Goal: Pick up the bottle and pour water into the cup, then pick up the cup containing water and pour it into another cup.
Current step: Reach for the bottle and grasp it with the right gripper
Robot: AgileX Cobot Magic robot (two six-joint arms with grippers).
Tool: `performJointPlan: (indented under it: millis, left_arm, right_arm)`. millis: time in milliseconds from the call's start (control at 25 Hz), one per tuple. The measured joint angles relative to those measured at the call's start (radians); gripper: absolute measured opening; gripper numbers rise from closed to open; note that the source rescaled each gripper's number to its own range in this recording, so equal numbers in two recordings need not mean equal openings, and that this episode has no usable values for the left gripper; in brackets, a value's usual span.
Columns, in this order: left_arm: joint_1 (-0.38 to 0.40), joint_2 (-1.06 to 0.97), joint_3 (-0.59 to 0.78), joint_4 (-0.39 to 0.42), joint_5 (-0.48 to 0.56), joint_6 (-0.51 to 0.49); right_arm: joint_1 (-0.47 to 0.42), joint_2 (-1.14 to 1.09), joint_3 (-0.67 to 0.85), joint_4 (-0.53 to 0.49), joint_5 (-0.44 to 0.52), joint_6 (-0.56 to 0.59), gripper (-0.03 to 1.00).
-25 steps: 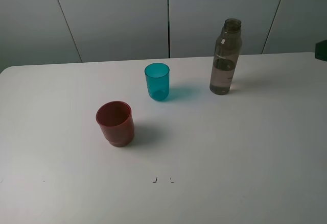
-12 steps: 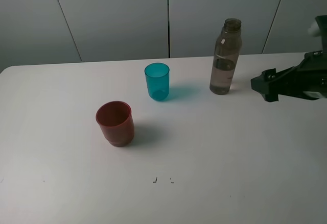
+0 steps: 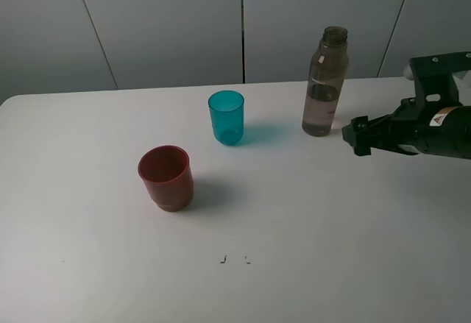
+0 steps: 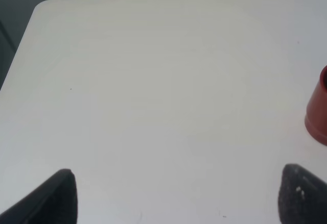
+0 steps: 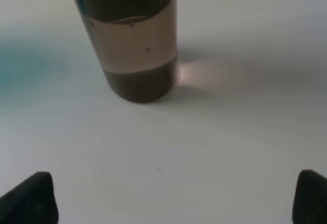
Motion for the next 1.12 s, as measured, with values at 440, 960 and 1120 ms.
performJointPlan:
  millis: [440,960,1120]
  left_arm:
    - [0.0,0.0,0.0,0.0,0.0,0.0]
    - [0.0,0.0,0.0,0.0,0.0,0.0]
    - [0.0,0.0,0.0,0.0,0.0,0.0]
  right_arm:
    - [0.0,0.267,-0.017,-0.239,-0.366,0.117,1.0]
    - [0.0,0.397,-0.184,-0.167,-0.426,0.088,1.0]
    - [0.0,0.434,-0.229,-0.157,-0.422,0.088,1.0]
